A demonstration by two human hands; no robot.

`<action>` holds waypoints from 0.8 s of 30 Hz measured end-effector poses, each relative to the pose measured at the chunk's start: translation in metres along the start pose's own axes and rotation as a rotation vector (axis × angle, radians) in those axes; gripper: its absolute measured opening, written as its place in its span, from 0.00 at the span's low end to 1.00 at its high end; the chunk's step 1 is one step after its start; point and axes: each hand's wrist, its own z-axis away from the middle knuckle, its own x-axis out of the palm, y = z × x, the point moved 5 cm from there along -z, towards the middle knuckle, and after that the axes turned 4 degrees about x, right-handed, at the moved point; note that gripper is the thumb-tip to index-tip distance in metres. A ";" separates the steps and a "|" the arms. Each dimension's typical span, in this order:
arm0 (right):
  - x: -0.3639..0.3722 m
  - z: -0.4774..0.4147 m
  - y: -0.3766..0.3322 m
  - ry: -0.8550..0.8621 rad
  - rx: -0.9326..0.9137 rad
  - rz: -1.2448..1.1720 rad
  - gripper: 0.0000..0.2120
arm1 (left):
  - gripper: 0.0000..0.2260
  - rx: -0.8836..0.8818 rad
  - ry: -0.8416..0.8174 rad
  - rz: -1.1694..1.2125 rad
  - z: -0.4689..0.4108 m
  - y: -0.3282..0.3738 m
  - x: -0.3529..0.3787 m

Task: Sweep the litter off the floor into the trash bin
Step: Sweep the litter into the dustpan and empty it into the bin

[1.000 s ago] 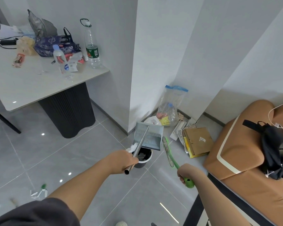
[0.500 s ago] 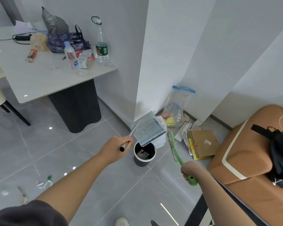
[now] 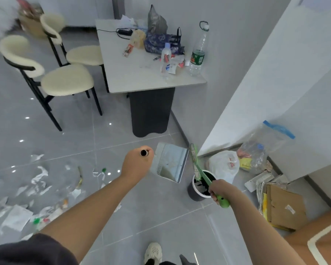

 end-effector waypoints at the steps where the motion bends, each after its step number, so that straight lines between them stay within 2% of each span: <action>1: 0.010 0.001 -0.013 -0.015 -0.020 0.016 0.14 | 0.12 -0.045 0.034 0.014 0.001 -0.011 -0.013; 7: 0.100 0.027 -0.085 -0.135 -0.112 0.215 0.18 | 0.17 -0.302 0.260 0.188 0.033 -0.096 -0.118; 12: 0.190 0.058 -0.128 -0.193 -0.175 0.174 0.03 | 0.20 -0.422 0.346 0.201 0.075 -0.176 -0.209; 16: 0.258 0.077 -0.152 -0.240 -0.188 0.201 0.18 | 0.18 -0.513 0.363 0.216 0.106 -0.233 -0.261; 18: 0.287 0.084 -0.158 -0.263 -0.202 0.213 0.22 | 0.18 -0.551 0.372 0.213 0.118 -0.254 -0.280; 21: 0.317 0.085 -0.162 -0.251 -0.215 0.230 0.21 | 0.15 -0.610 0.402 0.166 0.127 -0.279 -0.298; 24: 0.336 0.076 -0.170 -0.242 -0.212 0.269 0.17 | 0.15 -0.666 0.401 0.150 0.123 -0.296 -0.306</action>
